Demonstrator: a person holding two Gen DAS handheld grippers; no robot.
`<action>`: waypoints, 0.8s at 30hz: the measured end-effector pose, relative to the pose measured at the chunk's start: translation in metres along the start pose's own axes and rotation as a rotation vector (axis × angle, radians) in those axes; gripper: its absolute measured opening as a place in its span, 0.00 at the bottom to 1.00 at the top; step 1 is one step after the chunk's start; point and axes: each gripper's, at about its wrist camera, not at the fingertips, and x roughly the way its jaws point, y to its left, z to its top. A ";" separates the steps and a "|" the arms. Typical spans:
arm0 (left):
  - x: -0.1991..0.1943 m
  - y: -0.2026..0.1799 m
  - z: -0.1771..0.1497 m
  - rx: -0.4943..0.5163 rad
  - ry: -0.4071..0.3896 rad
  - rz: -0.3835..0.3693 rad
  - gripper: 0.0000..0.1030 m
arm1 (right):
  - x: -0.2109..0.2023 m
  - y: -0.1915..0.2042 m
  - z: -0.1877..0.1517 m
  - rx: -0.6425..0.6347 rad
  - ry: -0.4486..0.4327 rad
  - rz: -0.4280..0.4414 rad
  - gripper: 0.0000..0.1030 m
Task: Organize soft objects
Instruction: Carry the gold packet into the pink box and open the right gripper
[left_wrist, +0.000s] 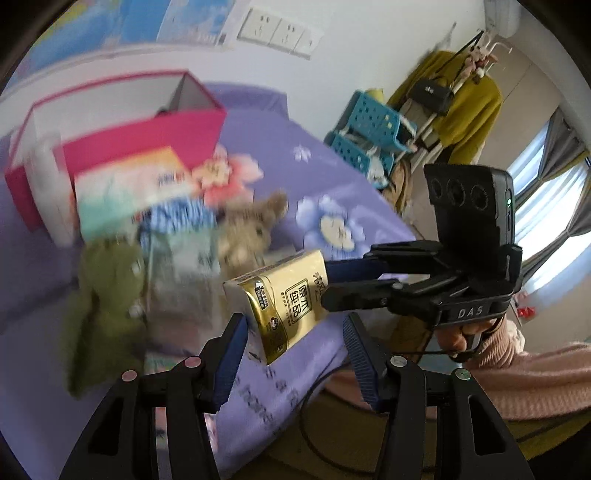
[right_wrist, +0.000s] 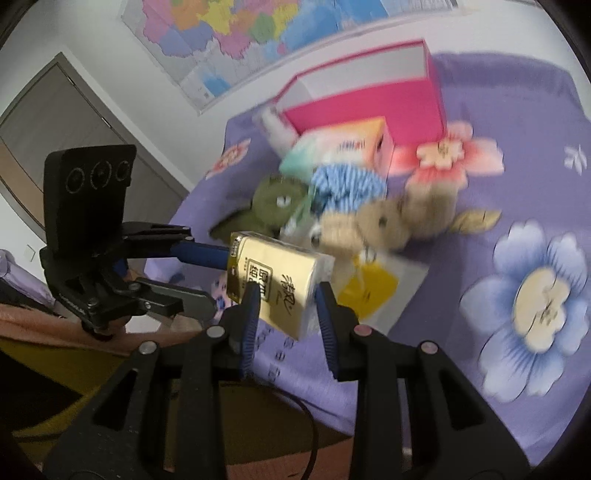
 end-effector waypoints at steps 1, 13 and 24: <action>-0.003 0.002 0.005 -0.001 -0.013 0.003 0.52 | -0.001 0.001 0.003 -0.006 -0.006 -0.004 0.33; -0.023 0.025 0.072 -0.005 -0.144 0.099 0.52 | -0.007 -0.001 0.080 -0.072 -0.114 0.005 0.33; -0.026 0.080 0.144 -0.075 -0.181 0.193 0.52 | 0.019 -0.017 0.175 -0.072 -0.173 -0.023 0.33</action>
